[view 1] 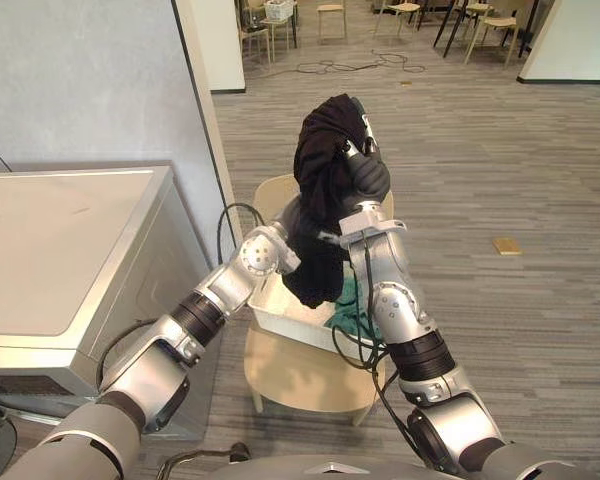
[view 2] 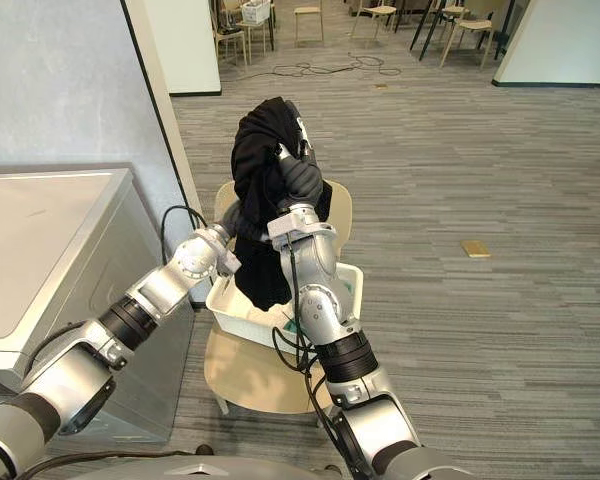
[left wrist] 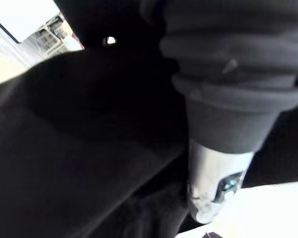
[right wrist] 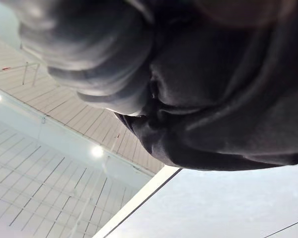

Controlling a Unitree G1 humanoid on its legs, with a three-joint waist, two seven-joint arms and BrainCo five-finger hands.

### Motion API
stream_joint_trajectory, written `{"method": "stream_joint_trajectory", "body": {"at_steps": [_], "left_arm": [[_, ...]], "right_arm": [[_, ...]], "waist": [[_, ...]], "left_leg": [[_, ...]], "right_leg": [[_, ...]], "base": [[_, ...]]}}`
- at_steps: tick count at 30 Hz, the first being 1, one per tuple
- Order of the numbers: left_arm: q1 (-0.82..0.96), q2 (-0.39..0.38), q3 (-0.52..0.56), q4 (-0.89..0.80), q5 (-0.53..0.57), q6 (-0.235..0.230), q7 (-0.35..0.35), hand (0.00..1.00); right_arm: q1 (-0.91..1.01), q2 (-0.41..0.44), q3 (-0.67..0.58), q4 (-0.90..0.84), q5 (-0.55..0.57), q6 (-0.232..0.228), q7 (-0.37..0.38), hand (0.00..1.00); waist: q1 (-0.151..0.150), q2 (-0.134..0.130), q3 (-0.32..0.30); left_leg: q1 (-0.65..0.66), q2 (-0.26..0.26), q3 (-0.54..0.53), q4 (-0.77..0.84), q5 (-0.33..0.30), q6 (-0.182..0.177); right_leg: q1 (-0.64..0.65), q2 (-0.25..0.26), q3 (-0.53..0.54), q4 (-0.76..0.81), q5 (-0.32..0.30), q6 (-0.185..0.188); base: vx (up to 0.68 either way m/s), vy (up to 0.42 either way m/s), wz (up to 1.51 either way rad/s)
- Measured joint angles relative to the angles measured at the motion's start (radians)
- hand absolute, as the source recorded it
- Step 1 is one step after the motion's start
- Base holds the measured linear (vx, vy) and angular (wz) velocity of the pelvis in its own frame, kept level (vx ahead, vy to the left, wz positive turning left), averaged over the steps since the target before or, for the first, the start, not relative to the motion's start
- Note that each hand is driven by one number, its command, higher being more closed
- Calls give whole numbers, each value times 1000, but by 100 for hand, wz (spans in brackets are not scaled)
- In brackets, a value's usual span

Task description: Pick up the laundry basket with both hands and put the clothes into the washing machine.

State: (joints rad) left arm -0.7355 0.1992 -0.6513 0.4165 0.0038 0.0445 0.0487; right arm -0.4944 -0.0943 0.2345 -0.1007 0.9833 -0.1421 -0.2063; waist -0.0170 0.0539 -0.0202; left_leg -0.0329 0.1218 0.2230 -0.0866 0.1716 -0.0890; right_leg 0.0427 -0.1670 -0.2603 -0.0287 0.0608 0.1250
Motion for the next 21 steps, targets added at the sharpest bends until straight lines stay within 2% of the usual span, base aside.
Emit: {"method": "stream_joint_trajectory", "body": {"at_steps": [1, 2, 8, 14, 18, 21], "left_arm": [[0, -5, -6, 3, 0, 0, -5, 0], [0, -16, -18, 14, 0, -1, -10, 100], [0, -80, -55, 67, -4, -1, -9, 100], [0, -102, -50, 56, -87, -1, 15, 100], [1, -106, -23, -17, -178, -1, 40, 100], [1, -117, -10, -49, -199, -1, 54, 100]], "right_arm": [[0, 0, 0, 0, 1, -4, 0, 100], [0, 0, 0, 0, 1, -10, 0, 100], [-1, 1, -1, 0, 1, -31, -1, 100], [-40, 3, -2, 0, 1, -41, -21, 100], [-71, 31, 13, -1, 0, -58, -21, 100], [-71, 55, 26, -1, 0, -63, -21, 100]], "waist": [[-1, 0, 0], [-2, -1, -1], [-8, -7, -4], [-8, -8, -4], [-8, -8, -4], [-7, -8, -4]], "left_leg": [[0, 0, 0, 0, 0, 0], [0, 0, 0, 0, 0, 0], [0, 1, 1, 0, 0, 0], [0, 1, 1, 0, 0, 0], [0, -2, 0, 0, 1, 2], [1, -2, 0, 0, 3, 3]], "right_leg": [[0, 0, 0, 0, 0, 0], [0, 0, 0, 0, 0, 0], [-1, 0, 0, -2, 1, -2], [3, 0, -1, -8, 4, -3], [3, 0, -1, -8, 7, 2], [3, 0, -1, -7, 7, 3]], "base": [[0, 0, 0], [0, 0, 0], [0, 0, 0], [0, 0, 0], [0, 0, 0], [0, 0, 0]]}}
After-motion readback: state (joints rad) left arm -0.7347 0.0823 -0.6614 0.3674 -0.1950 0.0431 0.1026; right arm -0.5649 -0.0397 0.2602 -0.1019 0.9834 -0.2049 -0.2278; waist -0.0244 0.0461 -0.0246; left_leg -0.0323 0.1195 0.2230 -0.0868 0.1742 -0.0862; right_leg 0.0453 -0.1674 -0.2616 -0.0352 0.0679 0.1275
